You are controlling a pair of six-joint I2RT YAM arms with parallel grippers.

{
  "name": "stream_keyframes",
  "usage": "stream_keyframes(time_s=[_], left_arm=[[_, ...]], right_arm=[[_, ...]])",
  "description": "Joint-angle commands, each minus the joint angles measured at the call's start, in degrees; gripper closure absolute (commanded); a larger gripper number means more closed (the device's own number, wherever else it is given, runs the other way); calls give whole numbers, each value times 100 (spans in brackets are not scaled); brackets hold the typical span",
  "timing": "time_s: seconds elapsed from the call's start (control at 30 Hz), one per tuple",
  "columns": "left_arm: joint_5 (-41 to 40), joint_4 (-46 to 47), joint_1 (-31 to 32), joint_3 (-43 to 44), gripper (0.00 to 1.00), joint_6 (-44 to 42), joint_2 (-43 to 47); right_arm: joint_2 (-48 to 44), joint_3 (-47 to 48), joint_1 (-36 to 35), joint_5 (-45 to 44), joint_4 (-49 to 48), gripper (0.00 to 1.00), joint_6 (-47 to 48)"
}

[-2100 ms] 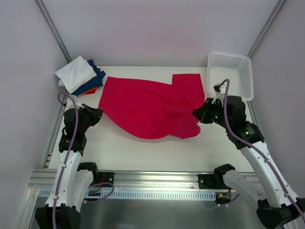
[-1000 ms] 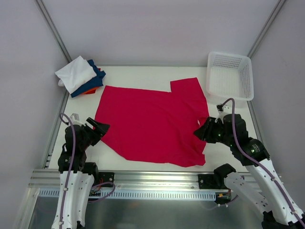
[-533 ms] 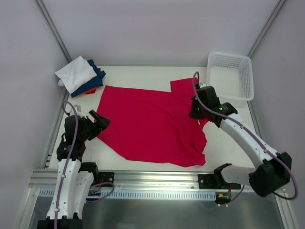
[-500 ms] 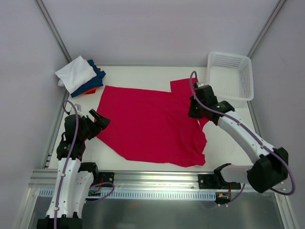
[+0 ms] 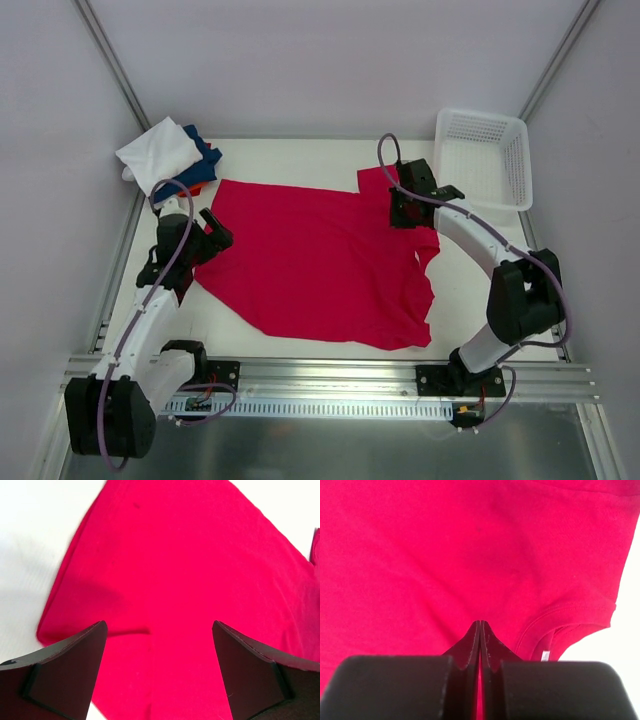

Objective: Fold and stack the t-shirts
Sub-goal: Flatten the tshirt out

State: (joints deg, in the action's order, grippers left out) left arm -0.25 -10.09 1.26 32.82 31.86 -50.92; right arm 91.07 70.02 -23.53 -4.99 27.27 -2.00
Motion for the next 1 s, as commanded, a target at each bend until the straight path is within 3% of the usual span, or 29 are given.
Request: stream_keyframes(time_s=[0.0,0.27,0.97], left_arm=[[-624,982,269,-100,13,-74,-295],[-836,1193,402,172,13,-180,-814],[-722,1211,402,436,12,-320,-797]], right_arm=[[218,310,146,121,-116,99,112],[745,135,279,394,-414,99,16],[1668,161,331,772,-670,100,-99]])
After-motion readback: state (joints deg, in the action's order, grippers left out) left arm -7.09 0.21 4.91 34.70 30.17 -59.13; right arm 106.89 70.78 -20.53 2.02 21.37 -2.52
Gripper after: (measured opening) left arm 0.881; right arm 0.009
